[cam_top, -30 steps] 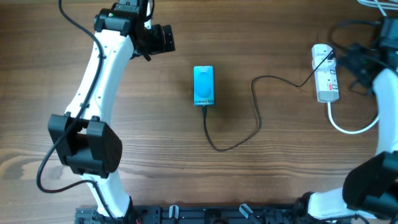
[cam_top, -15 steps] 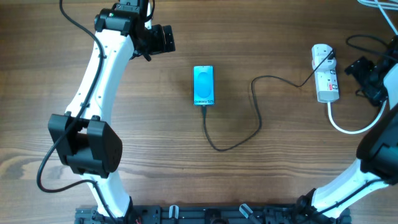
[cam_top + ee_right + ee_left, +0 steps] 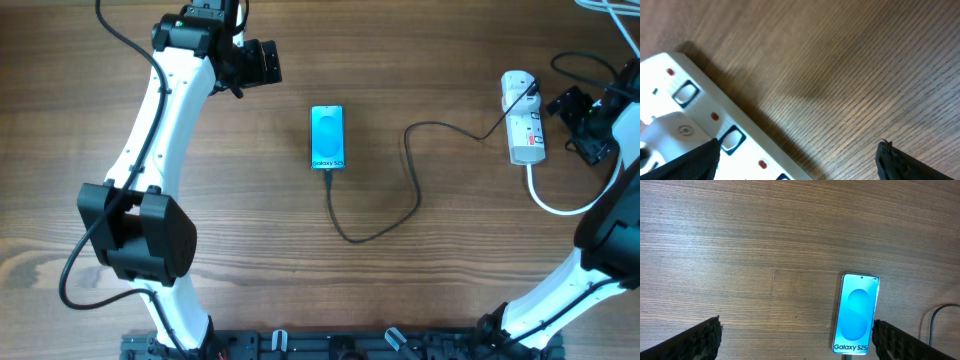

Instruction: Plug charger to phone and switch on socket

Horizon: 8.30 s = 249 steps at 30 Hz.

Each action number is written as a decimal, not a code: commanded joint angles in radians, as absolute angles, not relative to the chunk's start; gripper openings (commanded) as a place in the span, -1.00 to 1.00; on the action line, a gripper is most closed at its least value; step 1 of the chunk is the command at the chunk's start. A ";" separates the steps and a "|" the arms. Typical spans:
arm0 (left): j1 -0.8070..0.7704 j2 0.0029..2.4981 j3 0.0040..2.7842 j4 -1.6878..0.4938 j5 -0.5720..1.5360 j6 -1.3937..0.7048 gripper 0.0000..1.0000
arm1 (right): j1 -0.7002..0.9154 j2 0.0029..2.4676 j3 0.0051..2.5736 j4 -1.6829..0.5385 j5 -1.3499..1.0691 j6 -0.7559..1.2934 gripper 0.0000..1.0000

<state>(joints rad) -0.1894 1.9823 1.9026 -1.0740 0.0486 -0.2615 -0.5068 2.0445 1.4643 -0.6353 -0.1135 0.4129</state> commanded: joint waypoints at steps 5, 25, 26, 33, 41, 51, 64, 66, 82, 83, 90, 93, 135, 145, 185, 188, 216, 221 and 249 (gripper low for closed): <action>-0.186 1.991 1.898 -1.074 0.028 -0.270 1.00 | -0.484 2.117 1.479 -0.640 -0.163 0.395 0.99; -0.186 1.991 1.898 -1.074 0.028 -0.270 1.00 | -0.464 2.119 1.479 -0.600 -0.108 0.471 1.00; -0.186 1.991 1.898 -1.074 0.028 -0.270 1.00 | -0.464 2.119 1.479 -0.603 -0.115 0.467 1.00; -0.186 1.991 1.898 -1.074 0.028 -0.270 1.00 | -0.464 2.119 1.479 -0.625 -0.136 0.442 0.99; -0.186 1.991 1.898 -1.074 0.028 -0.270 0.99 | -0.464 2.120 1.479 -0.648 -0.136 0.442 1.00; -0.186 1.991 1.898 -1.074 0.029 -0.270 1.00 | -0.451 2.120 1.479 -0.665 -0.144 0.415 0.99; -0.186 1.991 1.898 -1.074 0.028 -0.270 1.00 | -0.495 1.903 1.482 -0.930 0.007 0.515 0.99; -0.186 1.991 1.898 -1.074 0.028 -0.270 1.00 | -0.499 1.831 1.482 -1.005 0.007 0.523 0.99; -0.186 1.991 1.898 -1.074 0.028 -0.270 1.00 | -0.266 1.101 1.209 -1.184 0.029 0.526 1.00; -0.186 1.991 1.898 -1.074 0.028 -0.270 1.00 | -0.257 1.061 1.187 -1.183 0.029 0.526 1.00; -0.186 1.991 1.898 -1.074 0.028 -0.270 1.00 | -0.250 0.903 1.137 -1.206 0.019 0.525 1.00; -0.186 1.991 1.898 -1.074 0.028 -0.270 1.00 | -0.250 0.915 1.137 -1.206 0.019 0.525 0.99; -0.186 1.991 1.898 -1.074 0.028 -0.270 1.00 | -0.007 0.003 0.043 0.037 -0.162 0.183 1.00; -0.186 1.991 1.898 -1.074 0.028 -0.270 1.00 | 0.001 0.004 0.004 0.007 -0.135 0.051 0.99; -0.186 1.991 1.898 -1.074 0.028 -0.270 1.00 | 0.000 0.004 0.006 0.001 -0.075 -0.023 1.00; -0.186 1.991 1.898 -1.074 0.028 -0.270 1.00 | 0.000 0.004 0.006 0.001 -0.075 -0.023 0.99; -0.186 1.991 1.898 -1.075 0.028 -0.270 1.00 | 0.000 0.004 0.006 0.001 -0.075 -0.023 1.00; -0.186 1.991 1.891 -1.130 0.004 -0.266 1.00 | 0.000 0.004 0.006 0.001 -0.075 -0.024 1.00; -0.141 1.005 0.854 -0.578 -0.094 -0.270 1.00 | 0.000 0.004 0.006 0.001 -0.075 -0.023 1.00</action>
